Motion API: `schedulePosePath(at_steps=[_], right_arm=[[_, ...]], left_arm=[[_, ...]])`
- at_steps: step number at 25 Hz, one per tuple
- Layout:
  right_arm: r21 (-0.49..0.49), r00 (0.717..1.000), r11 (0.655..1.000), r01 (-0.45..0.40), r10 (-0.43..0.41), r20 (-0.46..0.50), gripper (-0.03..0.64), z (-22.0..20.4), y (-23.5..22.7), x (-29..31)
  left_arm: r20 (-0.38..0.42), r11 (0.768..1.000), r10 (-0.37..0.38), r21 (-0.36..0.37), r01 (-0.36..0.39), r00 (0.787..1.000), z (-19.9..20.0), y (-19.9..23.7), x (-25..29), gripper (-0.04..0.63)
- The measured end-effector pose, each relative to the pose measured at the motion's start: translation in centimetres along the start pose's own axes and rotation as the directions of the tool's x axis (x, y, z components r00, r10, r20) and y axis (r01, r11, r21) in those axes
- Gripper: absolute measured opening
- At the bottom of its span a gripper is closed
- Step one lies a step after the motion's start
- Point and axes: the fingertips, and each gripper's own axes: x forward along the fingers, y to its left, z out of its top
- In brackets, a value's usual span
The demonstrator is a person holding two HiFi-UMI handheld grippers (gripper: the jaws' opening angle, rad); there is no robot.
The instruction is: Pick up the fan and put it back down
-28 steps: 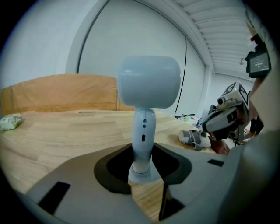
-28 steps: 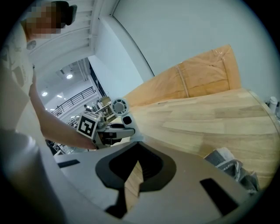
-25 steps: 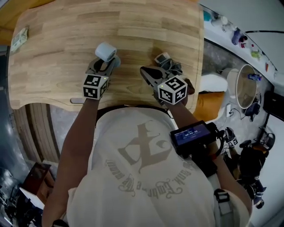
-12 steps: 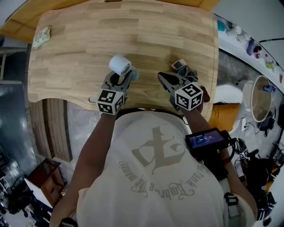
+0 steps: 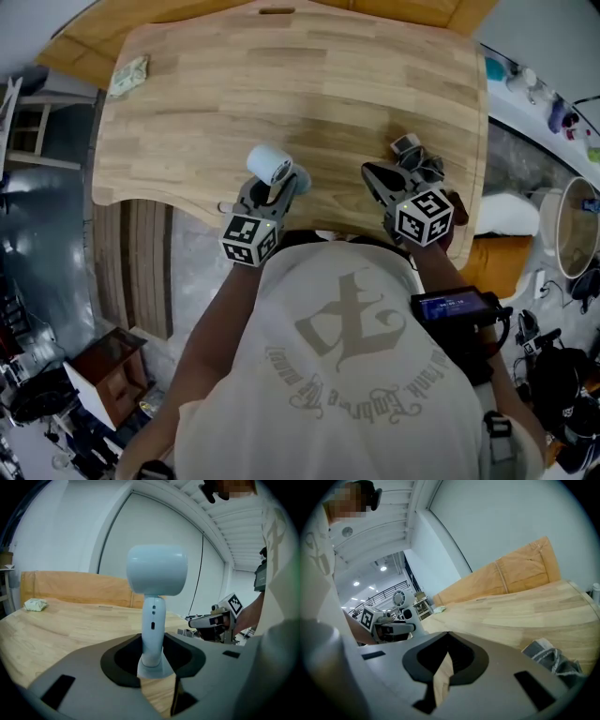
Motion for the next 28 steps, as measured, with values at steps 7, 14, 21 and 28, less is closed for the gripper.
schedulePosePath(at_steps=[7,14,21,28], right_arm=[[0.017,1.0,1.0,-0.023,0.023,0.009,0.014,-1.2,0.7,0.0],[0.015,0.999,0.999,-0.036,0.036,0.011,0.012,-1.4,1.2,-0.4],[0.011,0.999,0.999,-0.033,0.033,0.015,0.014,-0.9,1.3,-0.6],[0.019,1.0,1.0,0.0,0.0,0.004,0.014,-1.4,0.3,-1.8]], left_arm=[[-0.015,1.0,0.023,-0.009,-0.023,1.0,-1.2,-0.2,-1.3,0.149],[-0.011,1.0,0.028,-0.015,-0.028,1.0,-2.0,-0.8,-2.6,0.147],[0.036,0.997,-0.054,-0.045,0.055,0.998,-1.4,-2.4,-1.3,0.146],[0.027,0.992,-0.123,0.013,0.122,0.992,-0.6,-3.9,0.9,0.144]])
